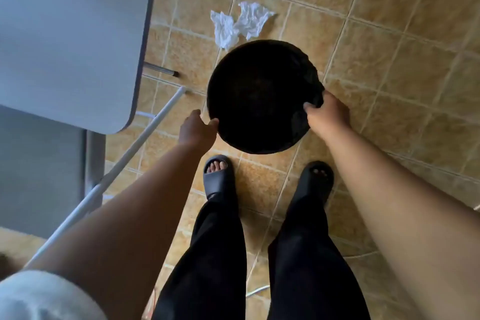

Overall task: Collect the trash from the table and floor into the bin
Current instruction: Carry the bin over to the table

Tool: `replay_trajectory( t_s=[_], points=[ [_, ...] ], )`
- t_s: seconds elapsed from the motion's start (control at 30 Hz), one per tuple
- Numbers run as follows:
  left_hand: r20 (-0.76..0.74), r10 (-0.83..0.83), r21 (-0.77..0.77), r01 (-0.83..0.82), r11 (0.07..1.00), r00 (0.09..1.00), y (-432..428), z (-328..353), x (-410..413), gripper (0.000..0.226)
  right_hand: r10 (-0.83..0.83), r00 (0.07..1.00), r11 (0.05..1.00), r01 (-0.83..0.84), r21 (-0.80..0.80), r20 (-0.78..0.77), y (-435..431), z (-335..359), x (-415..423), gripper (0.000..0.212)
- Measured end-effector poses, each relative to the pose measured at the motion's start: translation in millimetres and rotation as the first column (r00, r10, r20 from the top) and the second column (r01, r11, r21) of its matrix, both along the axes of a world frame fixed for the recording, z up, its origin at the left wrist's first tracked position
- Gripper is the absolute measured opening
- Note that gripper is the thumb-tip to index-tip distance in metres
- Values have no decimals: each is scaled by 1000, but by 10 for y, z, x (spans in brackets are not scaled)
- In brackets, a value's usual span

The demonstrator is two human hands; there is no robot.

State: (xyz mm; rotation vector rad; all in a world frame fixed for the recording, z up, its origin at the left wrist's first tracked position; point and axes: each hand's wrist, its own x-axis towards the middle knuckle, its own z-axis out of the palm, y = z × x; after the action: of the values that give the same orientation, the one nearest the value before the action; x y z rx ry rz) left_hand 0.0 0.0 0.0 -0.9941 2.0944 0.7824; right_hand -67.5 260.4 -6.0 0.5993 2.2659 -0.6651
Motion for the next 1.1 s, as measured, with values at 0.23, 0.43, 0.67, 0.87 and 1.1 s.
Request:
replay_trajectory(
  t_s=[0.23, 0.43, 0.67, 0.87, 1.1],
  points=[
    [-8, -9, 55, 10, 998, 1000, -14, -550, -85, 38, 3, 999, 998, 0, 63, -48, -2, -434, -57, 29],
    [-8, -52, -16, 52, 999, 999, 27, -380, -127, 32, 27, 999, 997, -24, 79, -46, 26, -289, -40, 23],
    [-76, 46, 10, -45, 999, 996, 166, 712, -129, 35, 38, 996, 997, -33, 65, -77, 132, 818, -11, 22],
    [-167, 45, 12, -44, 999, 985, 341, 2171, -122, 27, 102, 985, 992, -91, 84, -142, 335, 2275, -120, 21],
    [-310, 135, -24, -150, 988, 941, 471, 3762, -9, 33, 223, 931, 974, -222, 38, -290, 471, 3807, -249, 19]
  ],
)
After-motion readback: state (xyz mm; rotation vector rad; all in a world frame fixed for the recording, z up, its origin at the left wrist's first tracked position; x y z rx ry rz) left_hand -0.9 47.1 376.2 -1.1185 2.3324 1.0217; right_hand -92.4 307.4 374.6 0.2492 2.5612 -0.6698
